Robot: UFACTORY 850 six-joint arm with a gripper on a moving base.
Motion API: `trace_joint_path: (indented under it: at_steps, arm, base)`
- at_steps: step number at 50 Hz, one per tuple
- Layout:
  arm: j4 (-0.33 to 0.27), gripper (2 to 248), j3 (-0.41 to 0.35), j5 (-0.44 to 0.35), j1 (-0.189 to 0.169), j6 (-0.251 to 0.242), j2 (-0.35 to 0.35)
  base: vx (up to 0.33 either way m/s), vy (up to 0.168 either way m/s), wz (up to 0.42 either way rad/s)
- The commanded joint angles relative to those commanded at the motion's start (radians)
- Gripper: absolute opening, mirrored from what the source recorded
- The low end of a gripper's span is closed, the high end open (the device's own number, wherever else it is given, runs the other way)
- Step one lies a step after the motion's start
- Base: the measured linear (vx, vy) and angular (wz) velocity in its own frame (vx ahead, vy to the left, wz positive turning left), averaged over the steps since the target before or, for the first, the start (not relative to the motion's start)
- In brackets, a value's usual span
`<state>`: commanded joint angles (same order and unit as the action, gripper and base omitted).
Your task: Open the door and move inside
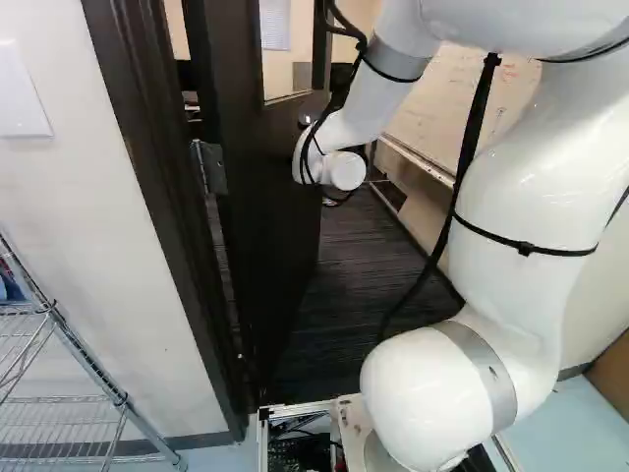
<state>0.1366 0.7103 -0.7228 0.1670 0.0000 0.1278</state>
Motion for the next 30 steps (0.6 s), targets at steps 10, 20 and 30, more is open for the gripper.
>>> trace_joint_path:
  at_steps: [10, 20, 30]
  arm:
    - [-0.008, 247, 0.010, 0.000, 0.017, 0.000, 0.009]
    - [-0.019, 247, 0.020, 0.000, 0.033, 0.000, 0.019]
    - [-0.033, 247, 0.030, 0.000, 0.050, 0.000, 0.027]
  base:
    - [0.000, 0.000, 0.000]
    - [0.000, 0.000, 0.000]
    - [0.000, 0.000, 0.000]
